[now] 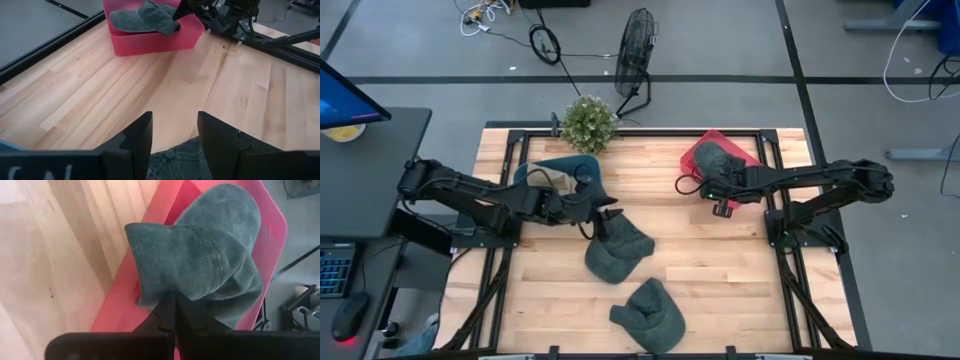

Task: Pick & Place hat
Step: Put the top blue cap into the pink bin

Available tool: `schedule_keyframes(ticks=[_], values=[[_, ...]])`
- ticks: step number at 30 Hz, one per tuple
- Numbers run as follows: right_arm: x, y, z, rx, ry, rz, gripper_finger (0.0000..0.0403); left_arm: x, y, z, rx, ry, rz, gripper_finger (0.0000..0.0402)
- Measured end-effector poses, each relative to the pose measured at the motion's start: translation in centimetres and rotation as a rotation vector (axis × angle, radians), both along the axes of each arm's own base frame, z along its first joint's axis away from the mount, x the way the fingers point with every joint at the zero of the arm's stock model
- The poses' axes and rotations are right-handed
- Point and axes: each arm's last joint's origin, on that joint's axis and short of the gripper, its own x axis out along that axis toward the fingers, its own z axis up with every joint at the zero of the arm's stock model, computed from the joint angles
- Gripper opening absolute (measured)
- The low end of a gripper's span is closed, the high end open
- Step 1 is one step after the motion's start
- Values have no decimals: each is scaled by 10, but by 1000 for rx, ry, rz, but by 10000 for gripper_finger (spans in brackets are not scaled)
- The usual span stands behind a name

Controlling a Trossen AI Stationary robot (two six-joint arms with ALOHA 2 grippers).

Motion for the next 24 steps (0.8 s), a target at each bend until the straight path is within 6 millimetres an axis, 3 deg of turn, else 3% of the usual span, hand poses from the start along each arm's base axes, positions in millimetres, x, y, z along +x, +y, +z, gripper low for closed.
schedule_keyframes(ticks=[8, 13, 24], values=[[22, 4, 25, -38, -146, 97, 0, 0, 0, 0, 0, -1, 1, 160], [31, -7, 22, 89, -225, 118, 0, 0, 0, 0, 0, 0, 2, 160], [6, -30, 4, 103, -21, -54, 0, 0, 0, -1, 5, 9, -1, 160]])
